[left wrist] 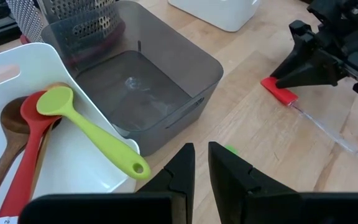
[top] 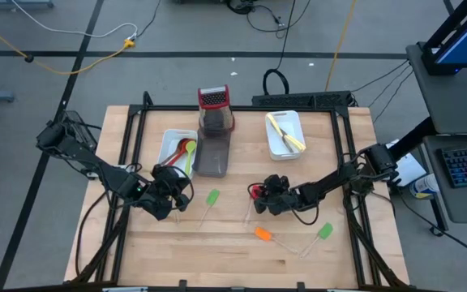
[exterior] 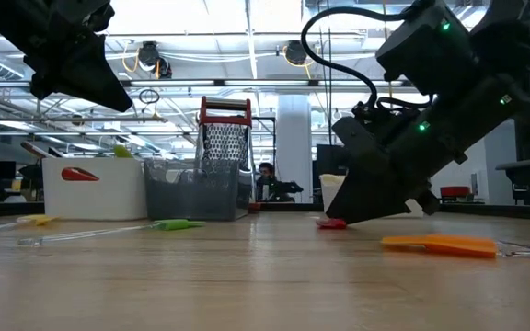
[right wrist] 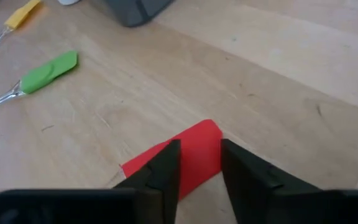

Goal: Pick & Place Kitchen Items
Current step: Put the red spatula into the black bin

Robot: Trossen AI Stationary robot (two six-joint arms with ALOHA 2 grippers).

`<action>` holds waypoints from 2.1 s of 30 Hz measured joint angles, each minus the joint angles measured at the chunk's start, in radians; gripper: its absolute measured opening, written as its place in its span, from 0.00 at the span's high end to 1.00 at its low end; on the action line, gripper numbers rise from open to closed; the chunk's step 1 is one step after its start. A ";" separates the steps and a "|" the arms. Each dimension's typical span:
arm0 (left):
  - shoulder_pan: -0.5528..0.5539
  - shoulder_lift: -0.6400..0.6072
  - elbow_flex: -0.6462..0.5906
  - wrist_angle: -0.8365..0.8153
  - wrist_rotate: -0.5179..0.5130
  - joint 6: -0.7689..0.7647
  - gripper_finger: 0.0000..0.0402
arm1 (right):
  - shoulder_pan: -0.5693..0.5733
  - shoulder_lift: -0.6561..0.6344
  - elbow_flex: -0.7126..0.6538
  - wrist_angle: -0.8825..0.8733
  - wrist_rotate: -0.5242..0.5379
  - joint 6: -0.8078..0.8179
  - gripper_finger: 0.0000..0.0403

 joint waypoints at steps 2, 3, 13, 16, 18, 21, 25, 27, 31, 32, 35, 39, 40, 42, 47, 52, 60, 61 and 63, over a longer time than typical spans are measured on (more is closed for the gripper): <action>0.000 0.000 0.000 0.000 0.000 -0.002 0.88 | 0.001 0.000 0.000 0.002 0.004 -0.009 0.81; 0.000 0.000 0.000 0.000 0.000 -0.004 0.88 | 0.002 0.000 0.000 0.003 0.003 -0.018 0.84; 0.000 0.000 0.000 0.000 0.000 0.000 0.88 | 0.003 0.003 -0.002 0.033 0.008 -0.110 0.99; 0.000 0.000 0.000 0.000 0.000 0.001 0.88 | 0.003 0.006 -0.004 0.099 -0.001 -0.181 0.99; 0.000 0.000 0.000 0.000 0.000 0.001 0.88 | 0.004 0.007 -0.004 0.193 -0.015 -0.242 0.99; 0.000 0.000 0.000 0.000 0.000 0.011 0.88 | 0.004 0.005 -0.003 0.371 -0.010 -0.383 1.00; 0.000 0.000 0.000 0.001 0.000 0.027 0.88 | 0.001 0.004 -0.003 0.594 0.003 -0.568 1.00; 0.000 0.000 0.000 0.000 0.000 0.027 0.88 | -0.005 0.004 -0.003 0.697 -0.003 -0.657 1.00; 0.000 0.000 0.000 0.000 0.000 0.030 0.88 | -0.025 0.003 0.019 0.841 -0.008 -0.796 1.00; 0.000 0.000 0.000 0.000 0.000 0.033 0.88 | -0.032 0.002 0.036 0.844 -0.013 -0.826 1.00; 0.000 0.000 0.000 0.001 -0.001 0.039 0.88 | -0.061 0.003 0.105 0.829 -0.090 -0.907 1.00; 0.000 0.000 0.000 0.001 -0.031 0.039 0.88 | -0.110 0.002 0.241 0.688 -0.185 -1.017 1.00; 0.000 0.000 0.000 0.001 -0.040 0.039 0.88 | -0.123 0.002 0.278 0.638 -0.186 -1.044 1.00; 0.000 0.000 0.000 0.001 -0.049 0.041 0.88 | -0.152 0.002 0.348 0.554 -0.185 -1.104 1.00; 0.000 0.000 0.000 0.002 -0.051 0.049 0.88 | -0.243 0.001 0.470 0.398 -0.186 -1.183 1.00; 0.000 0.000 0.000 0.002 -0.051 0.062 0.88 | -0.350 0.001 0.482 0.324 -0.213 -1.121 1.00; 0.000 0.000 0.000 0.001 -0.051 0.065 0.88 | -0.476 0.050 0.457 0.266 -0.314 -1.013 1.00; 0.000 0.000 0.000 0.002 -0.051 0.067 0.88 | -0.487 0.062 0.456 0.273 -0.314 -1.024 1.00; 0.000 0.000 0.000 0.001 -0.051 0.074 0.88 | -0.507 0.092 0.458 0.314 -0.317 -1.043 1.00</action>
